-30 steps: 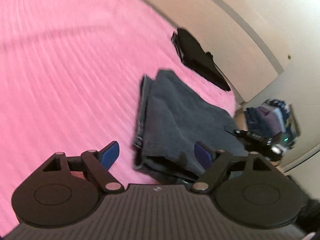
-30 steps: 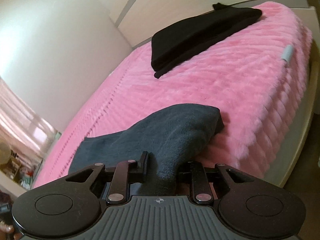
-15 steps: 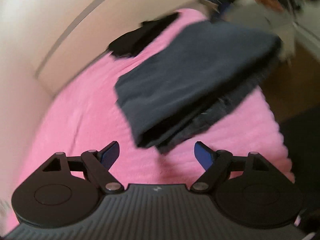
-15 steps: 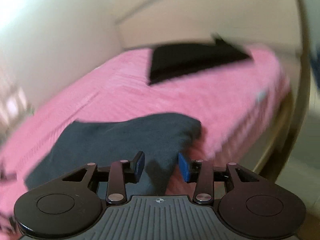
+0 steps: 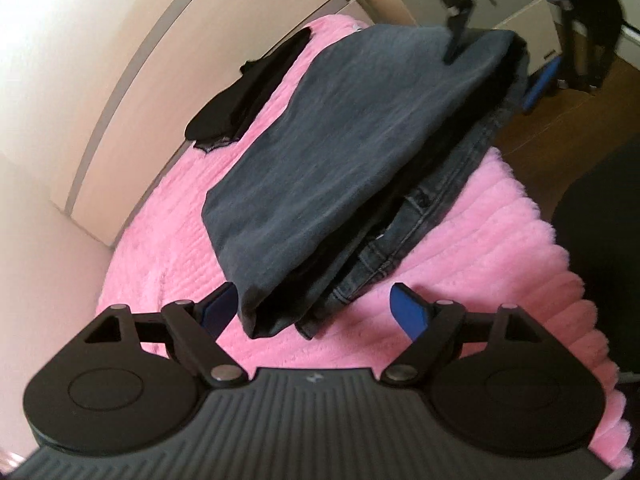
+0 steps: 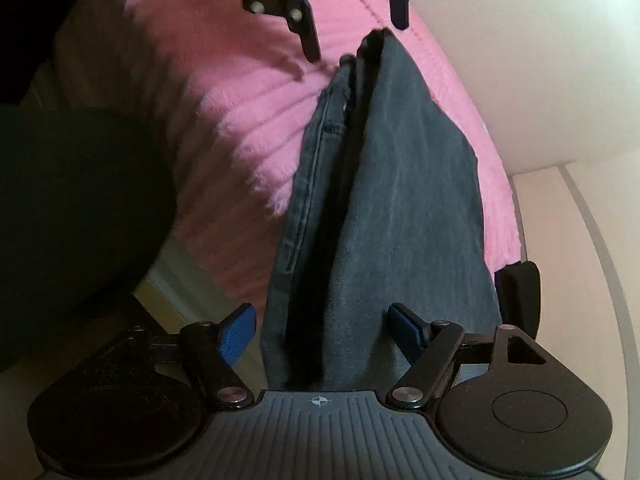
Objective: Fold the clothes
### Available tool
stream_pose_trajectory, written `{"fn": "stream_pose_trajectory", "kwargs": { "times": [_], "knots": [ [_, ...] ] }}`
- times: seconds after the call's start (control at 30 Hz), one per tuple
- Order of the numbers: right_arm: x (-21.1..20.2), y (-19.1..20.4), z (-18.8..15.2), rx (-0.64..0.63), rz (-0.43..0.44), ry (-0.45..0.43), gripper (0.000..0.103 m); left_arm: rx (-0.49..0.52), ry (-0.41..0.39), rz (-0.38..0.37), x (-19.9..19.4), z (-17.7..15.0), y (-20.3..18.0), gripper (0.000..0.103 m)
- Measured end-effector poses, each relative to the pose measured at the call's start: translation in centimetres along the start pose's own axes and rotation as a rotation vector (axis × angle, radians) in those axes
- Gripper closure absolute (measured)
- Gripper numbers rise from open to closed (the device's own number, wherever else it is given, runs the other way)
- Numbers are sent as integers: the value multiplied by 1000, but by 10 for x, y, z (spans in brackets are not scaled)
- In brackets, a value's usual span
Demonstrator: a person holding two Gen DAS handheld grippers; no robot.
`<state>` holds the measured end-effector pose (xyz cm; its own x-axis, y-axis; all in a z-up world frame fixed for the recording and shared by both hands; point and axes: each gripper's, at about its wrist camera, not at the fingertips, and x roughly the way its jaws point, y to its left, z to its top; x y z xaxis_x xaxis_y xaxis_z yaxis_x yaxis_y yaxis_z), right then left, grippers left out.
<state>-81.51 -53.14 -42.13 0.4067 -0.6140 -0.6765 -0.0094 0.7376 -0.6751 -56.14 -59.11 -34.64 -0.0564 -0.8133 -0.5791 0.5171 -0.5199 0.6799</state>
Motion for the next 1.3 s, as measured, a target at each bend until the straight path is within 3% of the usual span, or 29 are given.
{"fn": "stream_pose_trajectory", "kwargs": {
  "times": [0.03, 0.13, 0.4, 0.5, 0.6, 0.63, 0.67, 0.7, 0.73, 0.8, 0.97, 1.0, 1.03, 1.07, 1.3],
  "knots": [
    [0, -7, 0, 34, 3, 0, 62, 24, -3, 8, 0, 2, -5, 17],
    [-10, -31, -1, 123, 7, -27, 70, 107, -12, 42, 1, 8, -20, 14],
    [-44, -75, -1, 215, -95, -114, 71, 357, -10, 186, 35, 27, -49, 15],
    [-43, -75, -5, 220, -112, -115, 71, 389, 20, 236, 48, 28, -45, 26],
    [-39, -63, -11, 201, -122, -120, 71, 347, 52, 152, 55, 30, -35, 63],
    [-37, -58, -12, 186, -130, -119, 71, 338, 55, 133, 54, 30, -33, 69],
    [-34, -49, -13, 168, -143, -112, 70, 324, 51, 123, 52, 30, -31, 71],
    [-31, -41, -15, 152, -158, -105, 59, 300, 44, 115, 49, 31, -28, 74],
    [-27, -32, -18, 141, -174, -94, 40, 272, 42, 100, 47, 32, -23, 75],
    [-14, -18, -19, 107, -177, -81, 36, 214, 38, 69, 42, 34, -13, 76],
    [17, -11, -13, 47, -206, -31, 37, 107, 22, 26, 36, 36, 7, 77],
    [15, -18, -11, 60, -200, -40, 45, 111, 20, 28, 35, 37, 8, 78],
    [12, -24, -9, 73, -195, -50, 61, 107, 18, 36, 33, 38, 9, 78],
    [9, -30, -7, 86, -189, -60, 65, 103, 15, 43, 32, 39, 10, 79],
    [-27, -94, 36, 90, -241, -245, 69, 56, 34, 121, -8, 30, 55, 79]
  ]
}}
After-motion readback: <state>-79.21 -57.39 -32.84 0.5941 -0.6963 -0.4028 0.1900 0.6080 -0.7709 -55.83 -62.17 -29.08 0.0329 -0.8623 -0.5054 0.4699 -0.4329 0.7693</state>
